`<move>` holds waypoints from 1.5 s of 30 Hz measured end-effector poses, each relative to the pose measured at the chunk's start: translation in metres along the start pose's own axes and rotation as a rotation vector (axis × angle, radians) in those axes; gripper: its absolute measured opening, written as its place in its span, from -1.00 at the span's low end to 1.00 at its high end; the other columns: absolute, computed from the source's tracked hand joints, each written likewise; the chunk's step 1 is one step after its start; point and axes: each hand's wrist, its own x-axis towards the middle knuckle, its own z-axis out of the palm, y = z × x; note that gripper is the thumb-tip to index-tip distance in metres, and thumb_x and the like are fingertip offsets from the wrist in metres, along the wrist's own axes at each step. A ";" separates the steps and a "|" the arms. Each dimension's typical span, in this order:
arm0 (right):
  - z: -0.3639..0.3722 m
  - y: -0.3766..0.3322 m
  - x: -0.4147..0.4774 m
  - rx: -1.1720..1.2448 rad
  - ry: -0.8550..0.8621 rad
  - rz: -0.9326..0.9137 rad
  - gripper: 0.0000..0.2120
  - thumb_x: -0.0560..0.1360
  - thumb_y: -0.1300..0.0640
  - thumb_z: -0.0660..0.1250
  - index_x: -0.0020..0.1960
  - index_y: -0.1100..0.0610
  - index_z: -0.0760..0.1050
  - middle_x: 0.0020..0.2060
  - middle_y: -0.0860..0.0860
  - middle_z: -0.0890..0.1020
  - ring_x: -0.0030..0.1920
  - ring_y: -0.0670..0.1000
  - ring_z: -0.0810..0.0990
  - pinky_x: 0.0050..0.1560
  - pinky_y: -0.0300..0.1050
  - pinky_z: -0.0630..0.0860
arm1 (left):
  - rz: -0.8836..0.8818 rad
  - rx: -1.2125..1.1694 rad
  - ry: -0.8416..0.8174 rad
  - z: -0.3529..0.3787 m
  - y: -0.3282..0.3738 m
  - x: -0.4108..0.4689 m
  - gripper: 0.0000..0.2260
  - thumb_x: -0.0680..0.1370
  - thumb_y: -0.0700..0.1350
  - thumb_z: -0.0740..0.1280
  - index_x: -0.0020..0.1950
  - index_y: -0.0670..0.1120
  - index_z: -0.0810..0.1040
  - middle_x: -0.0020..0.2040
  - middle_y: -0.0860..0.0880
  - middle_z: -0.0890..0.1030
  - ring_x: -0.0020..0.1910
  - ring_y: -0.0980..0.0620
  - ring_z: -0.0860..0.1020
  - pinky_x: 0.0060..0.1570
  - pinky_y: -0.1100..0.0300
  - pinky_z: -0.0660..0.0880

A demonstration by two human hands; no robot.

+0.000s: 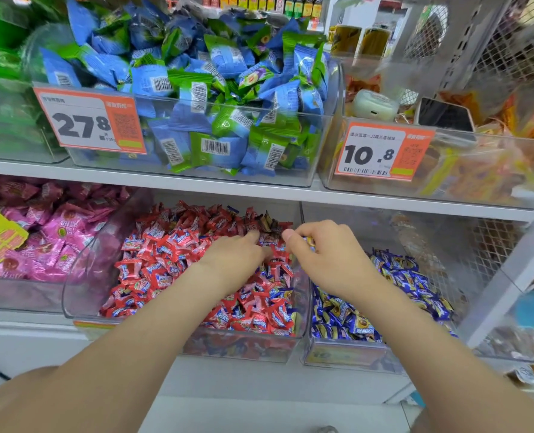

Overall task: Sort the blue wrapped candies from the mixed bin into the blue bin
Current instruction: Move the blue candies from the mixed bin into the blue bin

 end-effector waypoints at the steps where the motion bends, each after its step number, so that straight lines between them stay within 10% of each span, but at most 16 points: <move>1: 0.002 -0.002 0.001 -0.016 0.012 -0.006 -0.50 0.69 -0.22 0.16 -0.23 0.06 0.59 -0.47 0.05 0.60 -0.42 0.03 0.54 -0.25 0.00 0.58 | 0.005 0.006 0.001 -0.002 -0.001 0.000 -0.57 0.60 -0.27 0.39 0.41 0.07 0.46 0.24 -0.11 0.41 -0.13 -0.10 0.48 -0.19 0.03 0.33; 11: -0.002 0.006 0.010 0.031 -0.023 0.030 -0.69 0.71 -0.06 0.24 -0.03 -0.03 0.72 -0.43 -0.02 0.64 -0.46 -0.14 0.50 -0.24 -0.13 0.48 | 0.075 -0.175 0.064 0.000 -0.018 -0.007 -0.79 0.62 0.05 0.42 0.06 0.02 0.41 0.24 0.00 0.31 -0.24 -0.04 0.43 -0.27 -0.02 0.46; 15: 0.002 0.005 0.010 -0.019 -0.014 -0.035 -0.77 0.68 -0.07 0.26 0.14 -0.11 0.70 -0.14 -0.17 0.70 -0.07 0.00 0.60 0.04 0.03 0.57 | 0.054 -0.377 0.216 -0.021 -0.027 -0.022 -0.77 0.57 0.18 0.38 -0.04 0.12 0.38 -0.01 0.13 0.38 -0.18 0.02 0.47 -0.23 0.02 0.50; 21: 0.000 -0.014 0.023 -0.522 -0.138 -0.234 -0.47 0.60 -0.40 0.21 -0.18 0.00 0.65 -0.37 -0.08 0.56 -0.21 0.04 0.53 -0.37 -0.11 0.29 | -0.129 -0.508 0.160 -0.029 -0.033 -0.040 -0.70 0.30 0.14 0.45 -0.25 0.07 0.36 -0.31 0.05 0.54 -0.25 0.01 0.47 -0.35 0.11 0.35; 29: 0.028 -0.030 0.047 -0.683 -0.462 -0.375 -0.98 0.53 0.03 0.43 -0.04 -0.05 0.62 -0.19 -0.07 0.56 -0.10 0.03 0.52 -0.05 -0.09 0.38 | -0.187 -0.656 0.180 -0.026 -0.030 -0.041 -0.94 0.59 -0.06 0.29 0.03 0.04 0.44 -0.29 0.04 0.53 -0.24 0.04 0.51 -0.25 0.03 0.45; 36: 0.044 -0.032 0.057 -0.780 -0.771 -0.257 -0.63 0.47 -0.02 0.56 0.24 -0.03 0.61 0.00 -0.05 0.63 0.00 0.06 0.63 -0.12 -0.06 0.58 | -0.207 -0.625 0.163 -0.017 -0.036 -0.039 -0.64 0.70 0.11 0.25 -0.17 -0.07 0.58 -0.49 0.05 0.45 -0.50 0.11 0.41 -0.35 0.10 0.34; 45: 0.016 -0.030 0.044 -0.709 -0.437 -0.321 -0.45 0.32 -0.30 0.61 -0.15 0.05 0.38 -0.25 -0.02 0.46 -0.27 0.07 0.48 -0.30 -0.08 0.34 | -0.153 -0.430 0.135 -0.016 -0.023 -0.033 -0.87 0.66 0.01 0.30 0.15 0.15 0.62 0.05 -0.04 0.66 0.07 -0.15 0.58 -0.13 0.00 0.51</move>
